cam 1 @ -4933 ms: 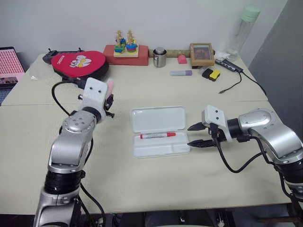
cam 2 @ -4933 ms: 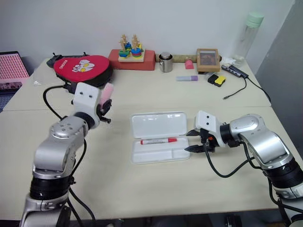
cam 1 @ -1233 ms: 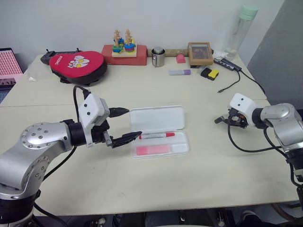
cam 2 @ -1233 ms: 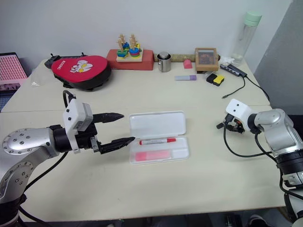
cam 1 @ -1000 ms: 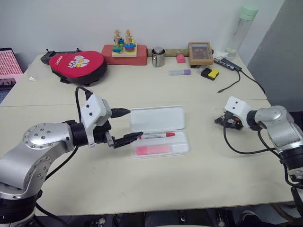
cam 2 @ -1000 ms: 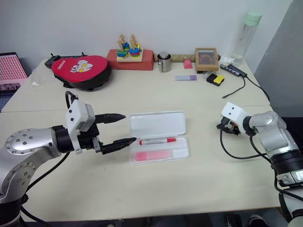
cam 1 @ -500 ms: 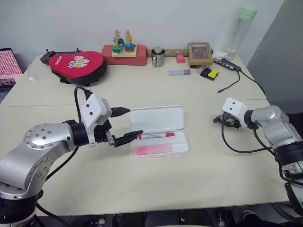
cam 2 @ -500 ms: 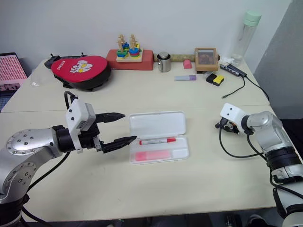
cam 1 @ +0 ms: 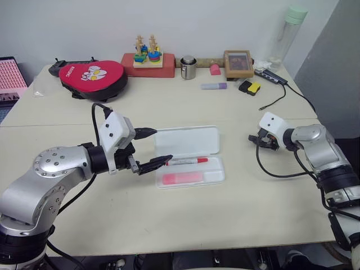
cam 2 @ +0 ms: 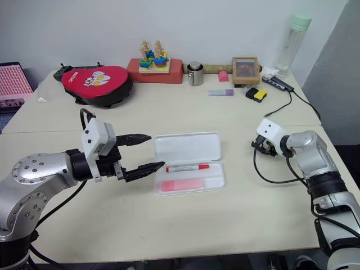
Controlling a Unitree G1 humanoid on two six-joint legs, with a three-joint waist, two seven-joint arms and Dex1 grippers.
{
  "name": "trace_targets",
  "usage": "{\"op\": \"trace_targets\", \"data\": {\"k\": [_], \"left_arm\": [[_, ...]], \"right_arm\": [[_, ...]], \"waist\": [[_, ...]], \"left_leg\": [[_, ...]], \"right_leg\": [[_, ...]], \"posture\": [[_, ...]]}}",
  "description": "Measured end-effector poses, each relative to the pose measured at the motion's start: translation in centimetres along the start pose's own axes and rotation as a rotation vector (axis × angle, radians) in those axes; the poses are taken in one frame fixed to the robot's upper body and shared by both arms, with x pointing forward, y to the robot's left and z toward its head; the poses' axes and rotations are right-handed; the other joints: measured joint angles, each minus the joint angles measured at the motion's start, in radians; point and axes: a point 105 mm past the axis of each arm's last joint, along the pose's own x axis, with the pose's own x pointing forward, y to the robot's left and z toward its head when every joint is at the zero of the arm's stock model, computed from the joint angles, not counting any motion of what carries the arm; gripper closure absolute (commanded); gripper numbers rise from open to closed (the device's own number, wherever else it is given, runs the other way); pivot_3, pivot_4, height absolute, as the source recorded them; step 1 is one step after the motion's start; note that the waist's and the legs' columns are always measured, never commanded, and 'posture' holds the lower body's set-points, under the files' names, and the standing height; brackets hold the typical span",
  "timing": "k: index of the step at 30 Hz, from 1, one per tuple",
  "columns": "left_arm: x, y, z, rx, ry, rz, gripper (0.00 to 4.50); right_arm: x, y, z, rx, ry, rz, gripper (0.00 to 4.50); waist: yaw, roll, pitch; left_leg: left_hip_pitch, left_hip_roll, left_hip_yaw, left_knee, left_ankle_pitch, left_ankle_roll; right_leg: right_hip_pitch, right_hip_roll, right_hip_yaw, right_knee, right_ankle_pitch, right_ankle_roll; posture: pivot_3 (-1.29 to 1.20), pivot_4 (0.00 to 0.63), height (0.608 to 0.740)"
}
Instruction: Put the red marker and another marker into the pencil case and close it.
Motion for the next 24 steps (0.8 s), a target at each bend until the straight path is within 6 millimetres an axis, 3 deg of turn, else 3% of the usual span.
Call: {"op": "trace_targets", "data": {"k": [8, 11, 19, 24], "left_arm": [[0.3, -0.1, -0.2, -0.009, -0.001, 0.006, 0.01], [0.3, 0.0, -0.2, -0.008, -0.001, 0.007, 0.00], [0.3, 0.0, -0.1, -0.004, -0.003, 0.008, 0.00], [0.3, 0.0, -0.1, -0.003, -0.003, 0.009, 0.00]], "right_arm": [[0.1, -0.3, -1.2, 0.063, 0.023, 0.004, 1.70], [0.1, -0.2, -1.4, 0.101, 0.017, 0.014, 2.12], [0.5, 0.4, -1.4, 0.120, 0.005, 0.055, 3.99], [0.4, 0.5, -1.4, 0.119, 0.004, 0.065, 4.19]], "waist": [[0.000, 0.000, 0.000], [0.000, 0.000, 0.000], [0.000, 0.000, 0.000], [-0.001, 0.000, 0.000]], "left_leg": [[0.000, 0.000, 0.000, 0.000, 0.000, 0.000], [0.000, 0.000, 0.000, 0.000, 0.000, 0.000], [0.001, 0.000, 0.000, 0.001, 0.000, 0.000], [0.002, 0.000, 0.000, 0.002, 0.000, 0.000]], "right_leg": [[0.000, 0.000, 0.000, 0.000, 0.000, 0.000], [0.001, 0.000, 0.000, 0.000, 0.000, 0.000], [0.002, 0.000, 0.000, 0.001, 0.001, 0.000], [0.002, 0.000, 0.000, 0.001, 0.001, 0.001]], "posture": [[0.00, 0.150, 0.740], [0.00, 0.150, 0.740], [0.00, 0.150, 0.740], [0.00, 0.150, 0.740]]}}
